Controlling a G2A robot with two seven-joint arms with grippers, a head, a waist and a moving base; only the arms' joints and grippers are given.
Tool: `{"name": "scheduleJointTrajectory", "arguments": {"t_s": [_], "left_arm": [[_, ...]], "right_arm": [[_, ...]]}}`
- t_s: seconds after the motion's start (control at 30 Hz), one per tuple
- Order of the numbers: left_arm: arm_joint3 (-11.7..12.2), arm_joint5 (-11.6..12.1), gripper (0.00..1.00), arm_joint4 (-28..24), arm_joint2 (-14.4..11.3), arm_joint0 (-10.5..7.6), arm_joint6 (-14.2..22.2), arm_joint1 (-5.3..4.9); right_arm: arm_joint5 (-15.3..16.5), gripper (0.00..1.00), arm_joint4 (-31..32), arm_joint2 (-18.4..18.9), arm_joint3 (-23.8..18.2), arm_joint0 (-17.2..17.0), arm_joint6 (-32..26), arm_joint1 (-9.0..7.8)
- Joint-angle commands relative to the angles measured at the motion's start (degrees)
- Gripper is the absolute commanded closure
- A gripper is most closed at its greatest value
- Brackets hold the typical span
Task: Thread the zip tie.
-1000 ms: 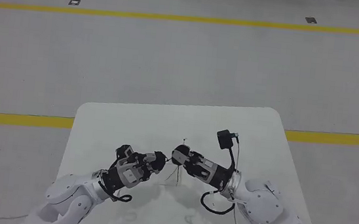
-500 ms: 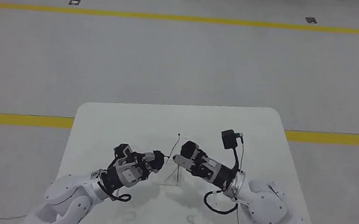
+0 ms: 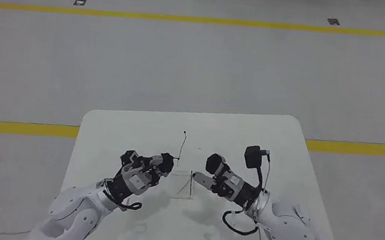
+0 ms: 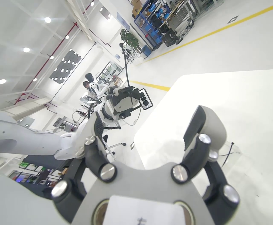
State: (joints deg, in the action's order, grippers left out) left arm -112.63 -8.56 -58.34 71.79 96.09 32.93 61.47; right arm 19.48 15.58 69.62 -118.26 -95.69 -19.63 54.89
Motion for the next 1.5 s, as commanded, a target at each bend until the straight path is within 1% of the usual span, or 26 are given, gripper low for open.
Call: {"name": "scheduleJointTrajectory", "arguments": {"t_s": [0.0,0.03,0.1,0.13,0.17,0.2,0.27,0.37,0.47,0.53,0.6,0.63,0.7,0.73,0.83,0.97,1.0,1.03,1.3,1.33,1.4,1.43,1.47], "left_arm": [[0.00,0.00,1.00,0.00,0.00,0.00,0.00,0.00],[0.00,0.00,1.00,0.00,0.00,0.00,0.00,0.00],[0.15,0.88,1.00,0.04,-0.35,-0.18,-0.61,0.11],[0.36,1.20,1.00,-1.52,-0.81,-0.02,-0.53,0.25],[0.53,1.88,1.00,-3.22,-1.07,0.02,-0.42,0.39],[0.67,2.34,1.00,-3.69,-1.21,0.02,-0.33,0.46],[1.02,3.16,1.00,-6.31,-1.57,0.37,-0.05,0.66],[1.46,4.04,1.00,-8.97,-1.91,0.62,0.43,0.87],[1.79,4.54,1.00,-11.68,-2.09,0.75,1.11,1.07],[1.90,5.12,1.00,-13.63,-2.21,0.81,1.43,1.23],[2.02,5.42,1.00,-15.20,-2.42,0.89,1.57,1.38],[1.99,5.76,1.00,-15.49,-2.50,0.82,1.51,1.45],[2.06,6.49,1.00,-16.26,-2.85,0.89,1.40,1.60],[2.07,7.12,1.00,-16.72,-3.18,0.85,1.36,1.73],[2.32,8.69,1.00,-17.93,-4.03,0.80,1.21,2.06],[2.81,10.61,1.00,-20.87,-5.25,0.65,1.30,2.59],[2.81,10.61,1.00,-20.87,-5.25,0.65,1.30,2.59],[2.81,10.61,1.00,-20.87,-5.25,0.65,1.30,2.59],[2.89,10.69,1.00,-20.74,-5.26,0.60,1.10,2.60],[3.28,10.99,1.00,-19.78,-5.68,0.44,0.72,2.67],[3.67,11.91,1.00,-20.64,-6.72,0.44,1.44,2.95],[4.11,13.10,1.00,-20.66,-7.20,0.17,2.23,3.14],[4.54,13.77,1.00,-20.41,-7.58,-0.05,2.75,3.26]], "right_arm": [[0.00,0.00,0.00,0.00,0.00,0.00,0.00,0.00],[0.00,0.00,0.00,0.00,0.00,0.00,0.00,0.00],[-0.10,0.00,-0.24,-0.05,0.16,-0.07,0.15,0.03],[0.00,0.00,-2.00,-0.45,0.51,-0.25,0.57,0.15],[0.00,0.00,-5.70,-1.02,0.85,-0.19,0.57,0.29],[0.00,0.00,-8.16,-1.08,1.35,0.07,0.30,0.34],[0.00,0.00,-13.32,-1.26,1.88,0.70,-0.91,0.45],[0.00,0.00,-20.15,-0.66,2.96,1.53,-3.01,0.64],[0.00,0.00,-27.18,0.37,3.71,2.07,-6.03,1.15],[0.00,0.00,-32.94,1.04,4.25,2.32,-9.14,1.81],[0.00,0.00,-36.17,2.06,5.50,2.57,-11.93,2.52],[0.00,0.00,-39.81,2.15,5.97,2.55,-14.04,3.19],[0.00,0.00,-43.06,2.95,7.53,2.84,-17.02,4.25],[0.00,0.00,-46.17,2.93,8.21,2.88,-19.11,5.13],[0.00,0.00,-50.31,3.11,10.46,3.17,-23.37,7.22],[0.00,0.00,-56.86,2.98,13.73,3.38,-28.56,10.62],[0.00,0.00,-58.35,3.21,14.99,3.49,-30.44,11.66],[0.00,0.00,-58.43,3.33,15.87,3.46,-31.26,12.12],[0.00,0.00,-58.43,3.33,15.87,3.46,-31.26,12.12],[-0.21,0.00,-58.86,3.16,15.76,3.40,-30.58,12.18],[-0.62,0.00,-60.51,2.13,15.64,3.34,-29.19,12.42],[-0.26,0.00,-63.74,1.19,15.92,3.31,-28.91,12.71],[-0.11,0.00,-64.92,0.70,16.44,3.54,-28.98,12.85]]}}
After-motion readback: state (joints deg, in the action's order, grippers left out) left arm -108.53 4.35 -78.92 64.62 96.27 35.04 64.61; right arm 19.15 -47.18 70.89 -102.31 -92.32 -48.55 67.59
